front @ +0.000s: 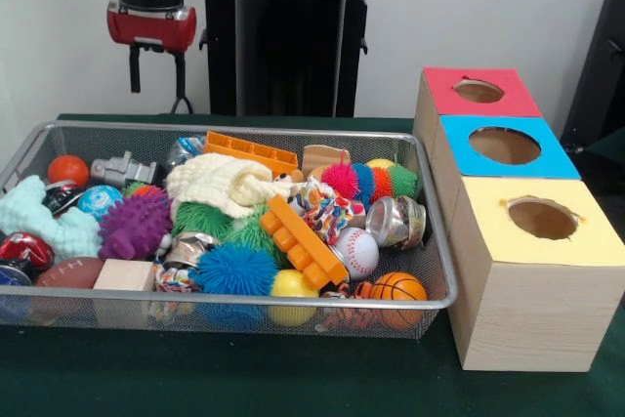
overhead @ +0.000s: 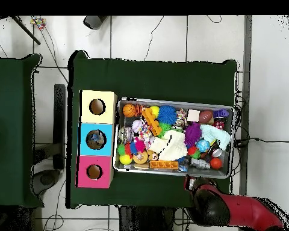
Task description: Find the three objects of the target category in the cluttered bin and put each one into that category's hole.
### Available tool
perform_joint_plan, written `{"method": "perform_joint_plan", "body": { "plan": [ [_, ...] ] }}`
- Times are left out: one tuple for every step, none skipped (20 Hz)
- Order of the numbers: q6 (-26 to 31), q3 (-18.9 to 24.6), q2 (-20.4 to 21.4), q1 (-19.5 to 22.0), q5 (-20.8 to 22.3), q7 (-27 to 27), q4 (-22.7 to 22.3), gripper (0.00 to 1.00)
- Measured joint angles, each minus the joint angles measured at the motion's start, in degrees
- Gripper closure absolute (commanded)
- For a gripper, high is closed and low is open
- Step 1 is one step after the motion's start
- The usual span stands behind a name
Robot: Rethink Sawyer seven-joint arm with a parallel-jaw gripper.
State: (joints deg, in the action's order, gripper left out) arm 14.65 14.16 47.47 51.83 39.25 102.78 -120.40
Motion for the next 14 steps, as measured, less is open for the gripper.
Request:
{"method": "perform_joint_plan", "body": {
  "plan": [
    [0.00,0.11,-0.01,-0.35,0.00,0.00,0.19,0.00],
    [0.00,0.32,-0.02,-0.85,-0.01,0.00,0.51,0.00],
    [0.00,0.45,-0.05,-1.07,-0.01,0.00,0.68,0.00],
    [0.00,0.64,-0.08,-1.32,-0.02,0.00,0.91,0.00],
    [0.00,0.92,-0.12,-1.61,-0.12,0.00,1.27,0.00],
    [0.01,1.31,-0.21,-1.83,-0.27,0.00,1.80,0.00],
    [0.04,1.51,-0.27,-1.87,-0.34,0.00,2.06,0.00],
    [0.22,1.93,-0.46,-1.86,-0.53,0.00,2.61,0.00],
    [0.39,2.10,-0.61,-1.86,-0.61,0.00,2.93,0.00],
    [0.52,2.19,-0.75,-1.87,-0.67,0.00,3.23,0.00],
    [0.66,2.28,-0.89,-1.88,-0.73,0.00,3.53,0.00],
    [1.14,2.36,-1.59,-1.87,-0.86,0.00,4.92,0.00],
    [1.36,2.36,-1.94,-1.86,-0.88,0.00,5.57,0.00],
    [1.67,2.36,-2.44,-1.86,-0.88,0.00,6.49,0.00]
  ]
}}
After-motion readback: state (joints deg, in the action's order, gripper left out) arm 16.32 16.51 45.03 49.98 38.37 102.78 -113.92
